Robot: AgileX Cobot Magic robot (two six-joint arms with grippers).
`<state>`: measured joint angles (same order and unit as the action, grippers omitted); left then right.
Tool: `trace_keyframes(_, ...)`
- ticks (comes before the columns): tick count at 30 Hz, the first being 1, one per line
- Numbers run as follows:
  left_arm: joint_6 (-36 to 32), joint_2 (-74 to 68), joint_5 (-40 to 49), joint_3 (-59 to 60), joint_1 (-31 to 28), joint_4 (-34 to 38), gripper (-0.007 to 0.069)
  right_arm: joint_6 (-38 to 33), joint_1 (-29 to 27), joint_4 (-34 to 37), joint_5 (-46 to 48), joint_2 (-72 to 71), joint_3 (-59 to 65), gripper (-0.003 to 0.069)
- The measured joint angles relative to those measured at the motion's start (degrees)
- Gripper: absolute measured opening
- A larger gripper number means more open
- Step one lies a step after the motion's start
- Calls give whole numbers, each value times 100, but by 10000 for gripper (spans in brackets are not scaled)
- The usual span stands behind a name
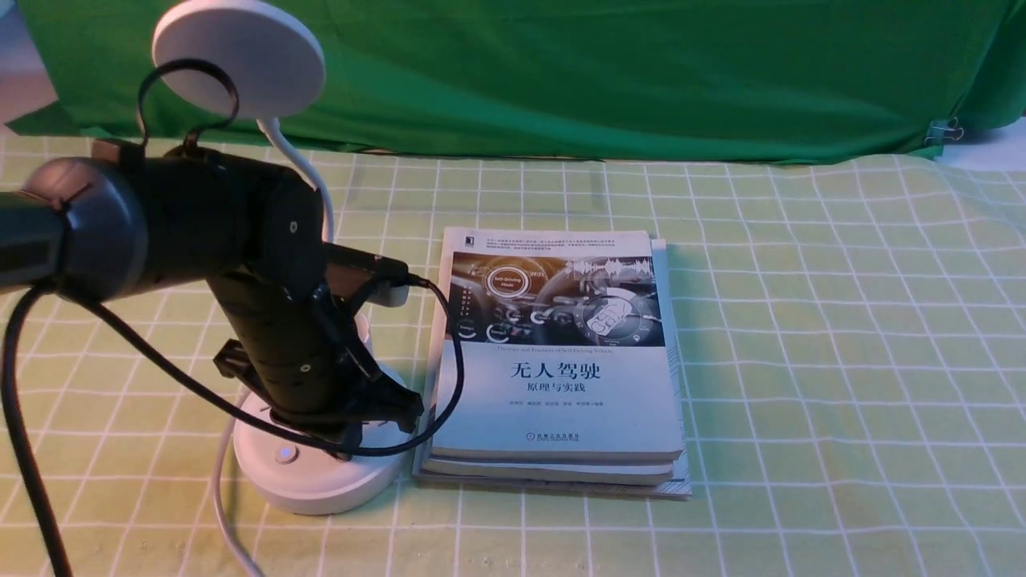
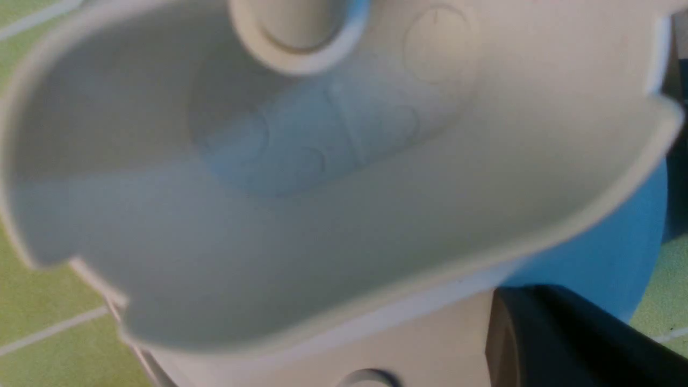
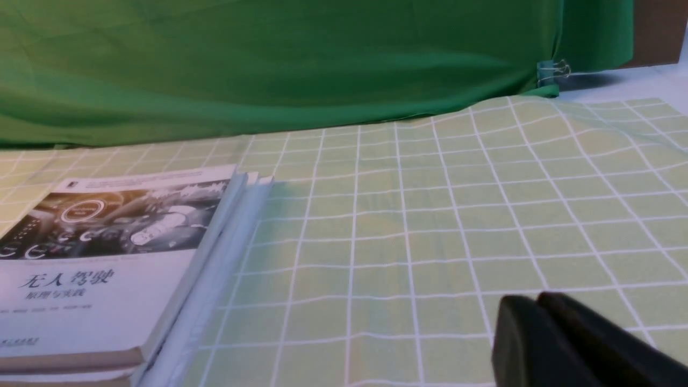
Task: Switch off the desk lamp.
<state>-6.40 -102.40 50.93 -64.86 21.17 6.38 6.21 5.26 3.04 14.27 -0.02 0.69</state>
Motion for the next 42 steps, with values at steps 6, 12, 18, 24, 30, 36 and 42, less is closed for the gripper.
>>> trace_keyframes(6,34,141,0,11,10,-53,2,0,0,0,0,0,0,29)
trace_keyframes(12,112,522,32,11,10,-96,2,-5,0,0,0,0,0,29)
trace_keyframes(18,130,547,-30,120,10,-107,2,3,0,0,0,0,0,29)
trace_keyframes(24,139,372,-430,411,10,-88,2,0,0,0,7,0,0,29)
trace_keyframes(30,134,248,-575,412,10,-64,2,-5,0,0,7,0,0,29)
trace_keyframes(36,134,397,-472,426,10,-64,2,-1,0,0,7,0,0,29)
trace_keyframes(42,153,1704,-406,795,10,81,2,-1,0,0,3,0,0,29)
